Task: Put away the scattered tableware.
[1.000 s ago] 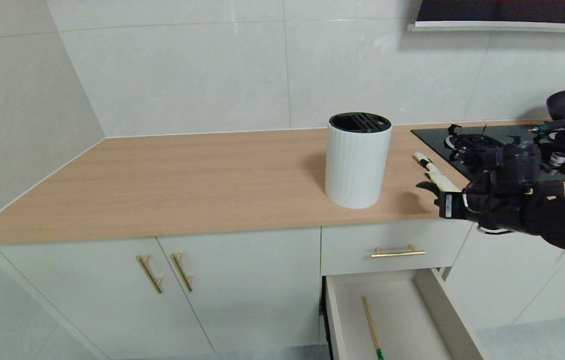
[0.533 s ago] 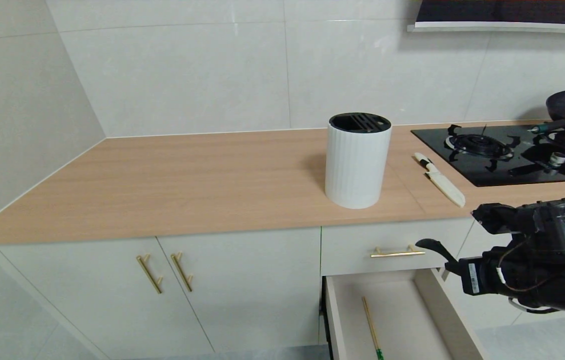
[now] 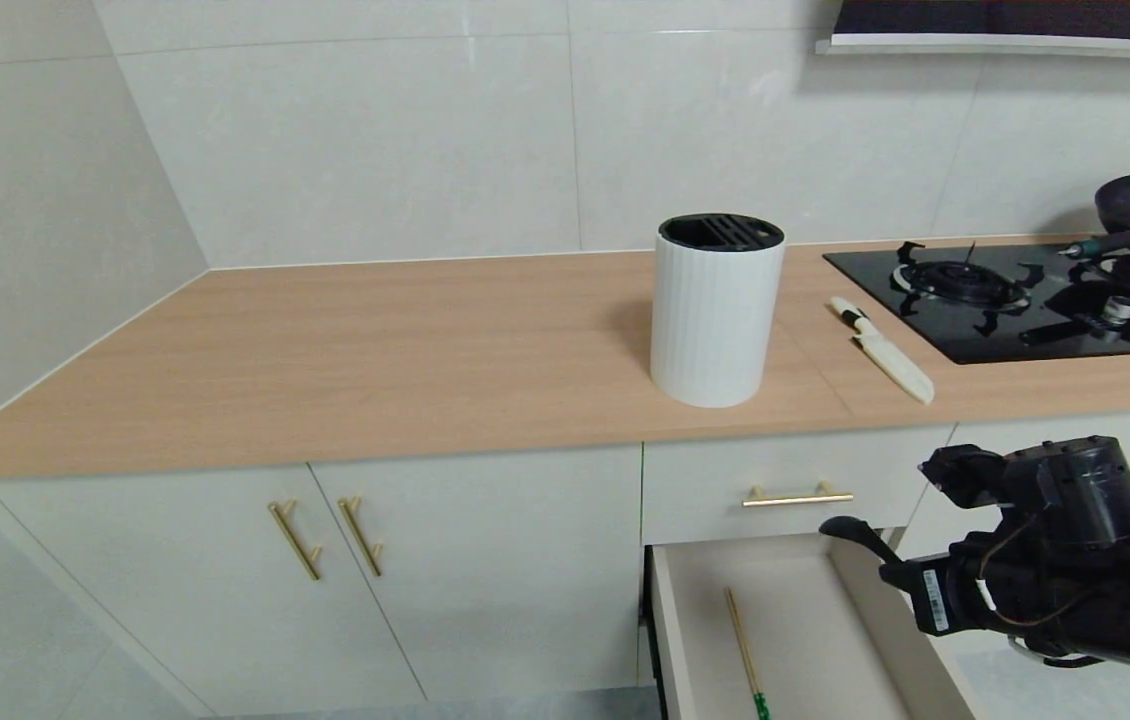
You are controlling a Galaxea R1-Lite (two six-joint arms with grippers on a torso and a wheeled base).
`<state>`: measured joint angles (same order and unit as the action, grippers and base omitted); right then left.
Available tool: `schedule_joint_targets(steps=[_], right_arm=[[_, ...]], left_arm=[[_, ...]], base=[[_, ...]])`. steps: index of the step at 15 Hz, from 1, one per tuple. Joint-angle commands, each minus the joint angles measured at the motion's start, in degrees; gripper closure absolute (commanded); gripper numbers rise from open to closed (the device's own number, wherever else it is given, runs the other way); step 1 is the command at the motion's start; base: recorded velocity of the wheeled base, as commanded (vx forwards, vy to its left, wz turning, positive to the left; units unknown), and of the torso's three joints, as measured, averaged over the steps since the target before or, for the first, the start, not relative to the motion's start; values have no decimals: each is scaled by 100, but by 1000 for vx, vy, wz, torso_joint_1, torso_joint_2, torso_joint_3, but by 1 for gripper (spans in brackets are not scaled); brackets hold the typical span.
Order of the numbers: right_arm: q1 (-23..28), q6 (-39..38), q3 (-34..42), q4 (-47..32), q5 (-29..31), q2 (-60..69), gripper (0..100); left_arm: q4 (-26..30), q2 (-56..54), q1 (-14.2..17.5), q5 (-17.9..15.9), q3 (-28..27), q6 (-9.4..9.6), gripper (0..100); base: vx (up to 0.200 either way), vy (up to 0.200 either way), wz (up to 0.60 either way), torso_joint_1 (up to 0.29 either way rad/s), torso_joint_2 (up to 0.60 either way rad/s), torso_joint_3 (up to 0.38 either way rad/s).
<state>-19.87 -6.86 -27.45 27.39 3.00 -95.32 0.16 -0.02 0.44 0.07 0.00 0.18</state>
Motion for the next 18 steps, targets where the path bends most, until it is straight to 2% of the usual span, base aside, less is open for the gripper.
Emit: schedule_joint_targets(steps=[1,6,11,18], right_arm=[[-8,1,3,3,-1,-101,100],[-114,1,82,21,-1,-303,100],[-149,89,276,513,17,-514,100],[-219,141,284,522,25,-716,100]], left_arm=[[2,2,0,1,0,-1,0],[-7,2,0,1,0,-1,0],[2,2,0,1,0,-1,0],[2,2,0,1,0,-1,0]], base=[[0,0,0,-188,442,246],[0,0,0,-208,487,286],[0,0,0,-179,481,293],[0,0,0,-142,456,316]])
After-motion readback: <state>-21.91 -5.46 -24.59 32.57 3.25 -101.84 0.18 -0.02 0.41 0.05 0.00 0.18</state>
